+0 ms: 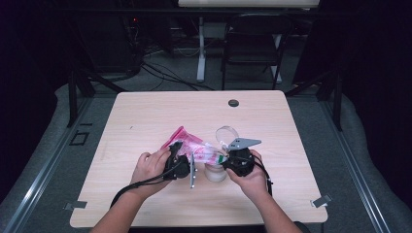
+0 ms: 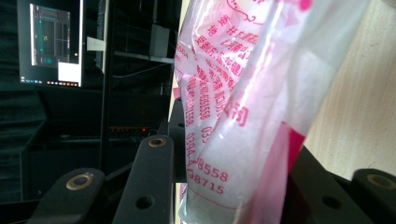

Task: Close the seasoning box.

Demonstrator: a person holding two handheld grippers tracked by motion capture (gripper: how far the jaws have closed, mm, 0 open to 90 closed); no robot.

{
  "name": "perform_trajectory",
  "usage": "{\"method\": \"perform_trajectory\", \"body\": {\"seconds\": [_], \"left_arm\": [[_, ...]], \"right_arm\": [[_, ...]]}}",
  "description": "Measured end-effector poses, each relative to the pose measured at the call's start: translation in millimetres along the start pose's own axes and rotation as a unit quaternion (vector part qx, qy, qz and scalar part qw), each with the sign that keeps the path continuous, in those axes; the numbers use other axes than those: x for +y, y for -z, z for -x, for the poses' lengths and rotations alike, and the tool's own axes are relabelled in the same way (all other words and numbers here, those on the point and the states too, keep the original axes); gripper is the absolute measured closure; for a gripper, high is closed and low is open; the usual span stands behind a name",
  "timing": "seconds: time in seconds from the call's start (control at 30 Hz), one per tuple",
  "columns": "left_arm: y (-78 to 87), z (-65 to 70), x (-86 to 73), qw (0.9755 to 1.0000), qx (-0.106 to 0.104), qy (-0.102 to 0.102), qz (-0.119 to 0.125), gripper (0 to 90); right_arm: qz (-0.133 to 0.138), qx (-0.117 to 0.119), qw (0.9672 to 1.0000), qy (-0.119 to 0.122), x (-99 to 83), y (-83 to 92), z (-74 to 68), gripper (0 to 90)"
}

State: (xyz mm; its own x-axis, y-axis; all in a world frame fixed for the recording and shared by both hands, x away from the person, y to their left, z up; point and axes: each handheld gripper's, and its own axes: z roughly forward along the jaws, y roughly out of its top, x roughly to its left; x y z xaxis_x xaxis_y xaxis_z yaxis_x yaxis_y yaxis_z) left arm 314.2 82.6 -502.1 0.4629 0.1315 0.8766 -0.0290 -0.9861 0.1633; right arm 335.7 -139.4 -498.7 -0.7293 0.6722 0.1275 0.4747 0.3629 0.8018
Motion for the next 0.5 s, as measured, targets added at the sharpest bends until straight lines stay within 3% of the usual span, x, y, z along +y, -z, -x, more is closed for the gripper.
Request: {"method": "perform_trajectory", "body": {"seconds": [0.13,0.5], "left_arm": [[-1.7,2.7,-2.3,0.9999,0.001,0.007,0.008,72.1],[-6.4,9.1,-9.1,0.9988,-0.035,0.035,0.005,73.2]], "right_arm": [[0.001,-0.001,1.0000,-0.001,0.0,-0.9,-0.7,90.0],[0.016,0.004,0.9999,0.003,2.4,2.4,-4.1,88.4]]}}
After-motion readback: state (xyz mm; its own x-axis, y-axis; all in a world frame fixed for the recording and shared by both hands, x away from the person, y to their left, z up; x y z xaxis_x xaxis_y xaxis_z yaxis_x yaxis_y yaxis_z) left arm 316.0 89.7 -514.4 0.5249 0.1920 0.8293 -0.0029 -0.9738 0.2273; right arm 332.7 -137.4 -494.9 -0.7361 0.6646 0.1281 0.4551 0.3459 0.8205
